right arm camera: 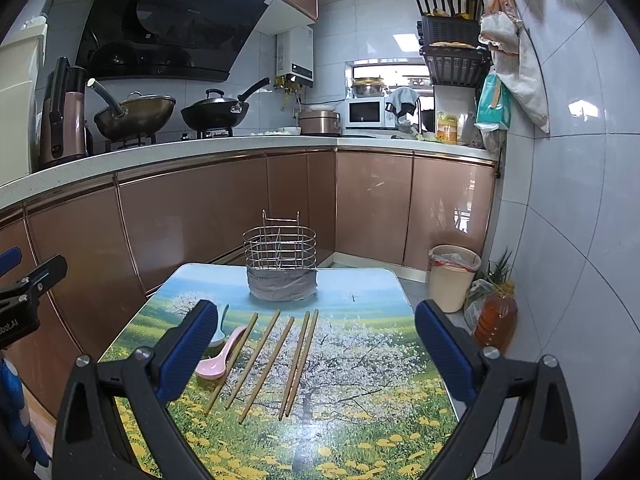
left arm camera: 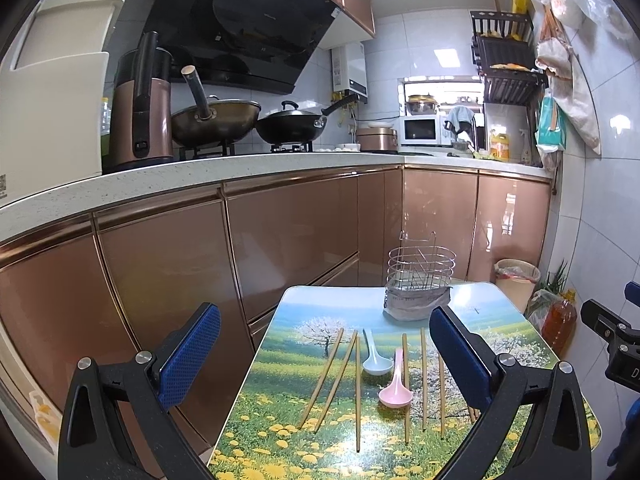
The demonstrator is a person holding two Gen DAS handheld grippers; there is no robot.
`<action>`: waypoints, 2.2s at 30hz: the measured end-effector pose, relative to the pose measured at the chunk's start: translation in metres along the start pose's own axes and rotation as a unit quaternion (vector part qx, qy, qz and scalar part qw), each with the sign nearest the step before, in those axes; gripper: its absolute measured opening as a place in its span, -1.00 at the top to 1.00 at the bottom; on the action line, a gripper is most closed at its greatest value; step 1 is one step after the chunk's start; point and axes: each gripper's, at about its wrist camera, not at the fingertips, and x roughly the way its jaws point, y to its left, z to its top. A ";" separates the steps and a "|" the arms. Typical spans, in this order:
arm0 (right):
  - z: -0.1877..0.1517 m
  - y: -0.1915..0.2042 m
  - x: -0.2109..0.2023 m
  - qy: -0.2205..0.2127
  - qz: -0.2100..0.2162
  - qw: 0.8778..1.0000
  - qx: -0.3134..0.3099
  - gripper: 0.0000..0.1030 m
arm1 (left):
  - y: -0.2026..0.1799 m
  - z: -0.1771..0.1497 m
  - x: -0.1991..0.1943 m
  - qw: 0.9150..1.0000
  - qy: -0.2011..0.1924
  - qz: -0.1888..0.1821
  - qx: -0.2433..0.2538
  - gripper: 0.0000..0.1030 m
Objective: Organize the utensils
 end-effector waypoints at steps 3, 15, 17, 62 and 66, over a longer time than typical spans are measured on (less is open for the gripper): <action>0.003 -0.001 0.005 0.004 0.001 1.000 0.003 -0.94 | -0.001 0.002 0.007 1.000 0.003 -0.002 0.002 -0.99; 0.018 0.003 0.028 0.019 -0.005 1.000 -0.002 -0.94 | -0.001 0.008 0.041 1.000 0.020 -0.006 0.018 -0.99; 0.021 0.003 0.032 0.021 -0.005 1.000 -0.004 -0.94 | -0.002 0.010 0.047 1.000 0.022 -0.009 0.020 -0.99; -0.010 -0.037 0.265 0.349 0.125 0.929 0.022 -0.21 | -0.002 -0.065 0.346 0.833 0.485 -0.261 0.055 0.73; -0.016 -0.034 0.279 0.364 0.128 0.922 0.017 -0.21 | -0.013 -0.071 0.358 0.829 0.497 -0.248 0.067 0.73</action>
